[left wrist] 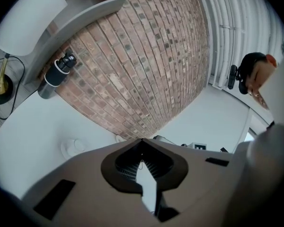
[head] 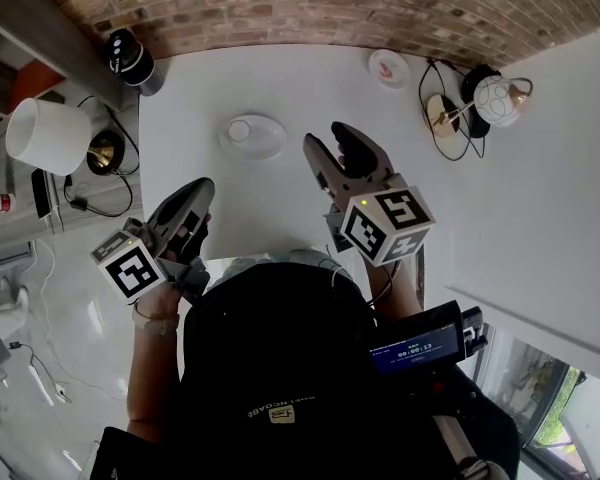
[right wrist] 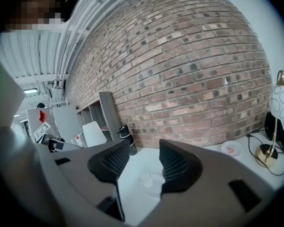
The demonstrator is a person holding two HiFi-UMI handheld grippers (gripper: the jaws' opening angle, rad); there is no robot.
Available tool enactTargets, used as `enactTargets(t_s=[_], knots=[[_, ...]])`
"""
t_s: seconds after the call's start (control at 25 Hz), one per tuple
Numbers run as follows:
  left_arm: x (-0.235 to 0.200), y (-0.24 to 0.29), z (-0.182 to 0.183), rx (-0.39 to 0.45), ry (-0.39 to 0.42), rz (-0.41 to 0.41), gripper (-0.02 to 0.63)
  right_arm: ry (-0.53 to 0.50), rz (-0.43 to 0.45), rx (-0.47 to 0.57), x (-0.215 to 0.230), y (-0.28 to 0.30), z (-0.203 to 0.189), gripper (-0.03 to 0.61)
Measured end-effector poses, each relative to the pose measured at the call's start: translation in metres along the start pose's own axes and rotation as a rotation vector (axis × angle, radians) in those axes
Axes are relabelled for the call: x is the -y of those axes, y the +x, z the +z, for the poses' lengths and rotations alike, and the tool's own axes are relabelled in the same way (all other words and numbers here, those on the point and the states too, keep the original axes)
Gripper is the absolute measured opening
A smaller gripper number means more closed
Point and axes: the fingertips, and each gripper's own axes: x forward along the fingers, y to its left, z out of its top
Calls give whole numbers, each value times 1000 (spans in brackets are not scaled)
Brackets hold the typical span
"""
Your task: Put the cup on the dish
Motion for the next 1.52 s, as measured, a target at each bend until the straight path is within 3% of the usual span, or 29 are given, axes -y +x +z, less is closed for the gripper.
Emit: enactTargets(t_s=[0.44,1.52], knots=[[16,21,-11,-43,13,-43,6,105,-4,64,10,-38,7,198],[8,26,-12,-75,9,-28,6,163,-12,57,17,-34,-1,193]])
